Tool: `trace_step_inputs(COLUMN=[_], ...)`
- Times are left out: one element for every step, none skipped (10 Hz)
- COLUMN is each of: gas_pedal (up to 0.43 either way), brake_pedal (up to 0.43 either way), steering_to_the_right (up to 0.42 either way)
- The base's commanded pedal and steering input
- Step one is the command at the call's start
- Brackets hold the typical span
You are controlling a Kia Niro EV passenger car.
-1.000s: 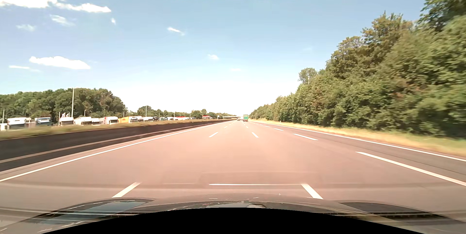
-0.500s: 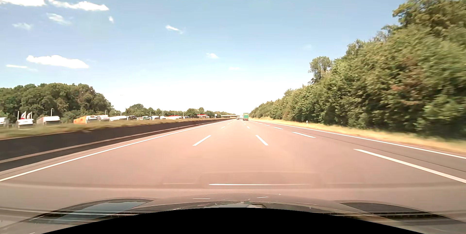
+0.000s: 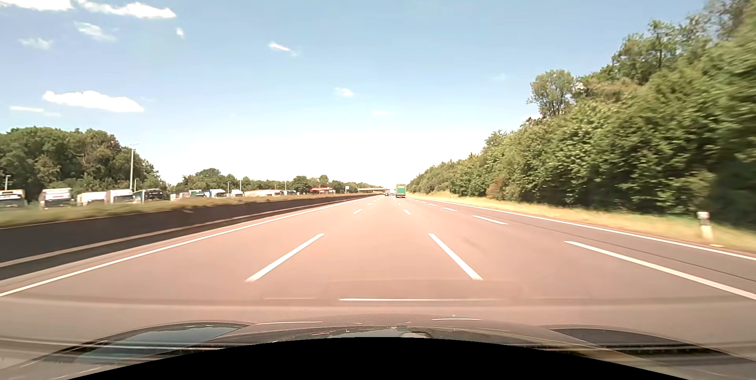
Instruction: Follow the waypoints while adhering to traffic rules and regulations
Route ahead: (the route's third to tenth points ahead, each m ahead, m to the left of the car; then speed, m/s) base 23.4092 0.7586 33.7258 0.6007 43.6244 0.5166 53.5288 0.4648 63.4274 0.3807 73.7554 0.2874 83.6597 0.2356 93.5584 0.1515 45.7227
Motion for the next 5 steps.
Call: trace_step_inputs(gas_pedal=[0.138, 0.138, 0.138, 0.138, 0.138], brake_pedal=[0.000, 0.000, 0.000, 0.000, 0.000], steering_to_the_right=[-0.001, -0.001, -0.001, -0.001, -0.001])
